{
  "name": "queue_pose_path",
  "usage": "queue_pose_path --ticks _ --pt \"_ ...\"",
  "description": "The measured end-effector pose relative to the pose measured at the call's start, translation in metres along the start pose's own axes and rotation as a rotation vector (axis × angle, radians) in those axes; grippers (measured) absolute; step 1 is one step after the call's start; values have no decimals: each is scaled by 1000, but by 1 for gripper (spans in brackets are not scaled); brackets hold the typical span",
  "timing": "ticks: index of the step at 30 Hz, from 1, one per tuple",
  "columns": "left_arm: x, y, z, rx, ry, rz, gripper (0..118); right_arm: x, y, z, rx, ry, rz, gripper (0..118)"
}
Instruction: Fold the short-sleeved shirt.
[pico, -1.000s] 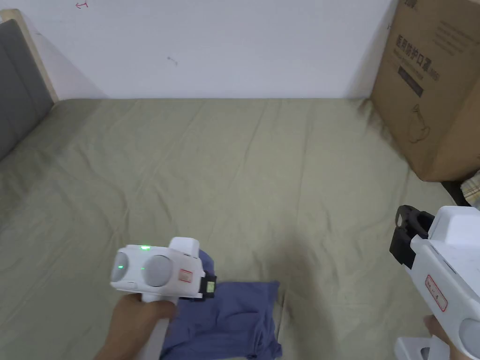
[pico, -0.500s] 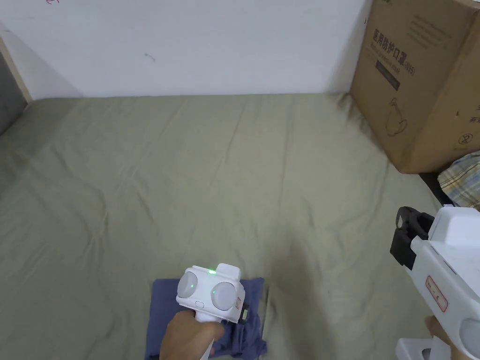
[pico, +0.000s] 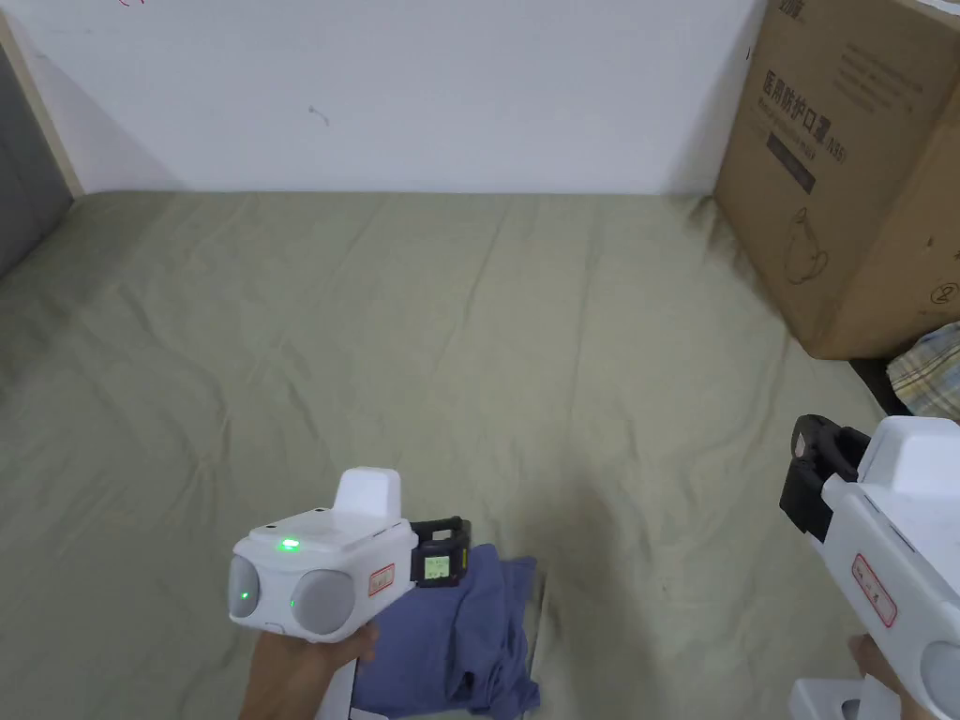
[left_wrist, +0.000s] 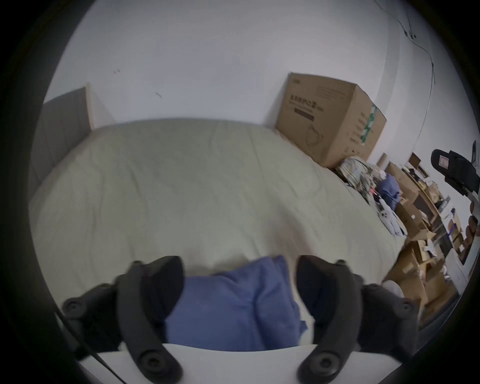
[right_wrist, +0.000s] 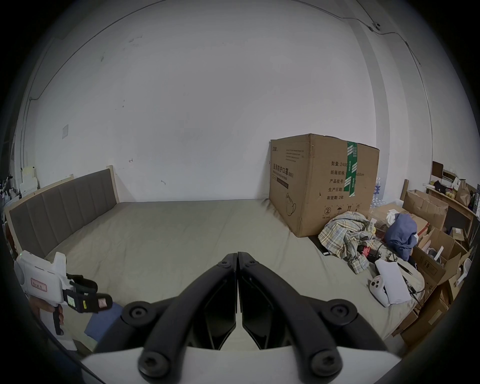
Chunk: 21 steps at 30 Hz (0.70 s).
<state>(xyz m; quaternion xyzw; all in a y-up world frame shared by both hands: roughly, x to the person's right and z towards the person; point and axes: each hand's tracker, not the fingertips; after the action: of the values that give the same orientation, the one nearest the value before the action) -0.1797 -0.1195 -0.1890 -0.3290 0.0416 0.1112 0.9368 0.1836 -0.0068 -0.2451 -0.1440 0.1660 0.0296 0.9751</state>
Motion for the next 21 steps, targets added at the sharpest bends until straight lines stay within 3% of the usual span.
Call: queue_pose_path --ticks 2,7,13,21 --pt "-7 -5 -1 30 19 10 28 -1 0 0 -1 4 2 0" --pt "-19 -19 -9 44 30 47 0 -1 0 1 -3 6 10 0" --pt "-8 -44 -27 -19 7 -4 0 5 -2 0 -8 -5 2 0" --pt "55 -83 -78 -164 -67 -129 0 14 -8 -2 -30 -20 2 0"
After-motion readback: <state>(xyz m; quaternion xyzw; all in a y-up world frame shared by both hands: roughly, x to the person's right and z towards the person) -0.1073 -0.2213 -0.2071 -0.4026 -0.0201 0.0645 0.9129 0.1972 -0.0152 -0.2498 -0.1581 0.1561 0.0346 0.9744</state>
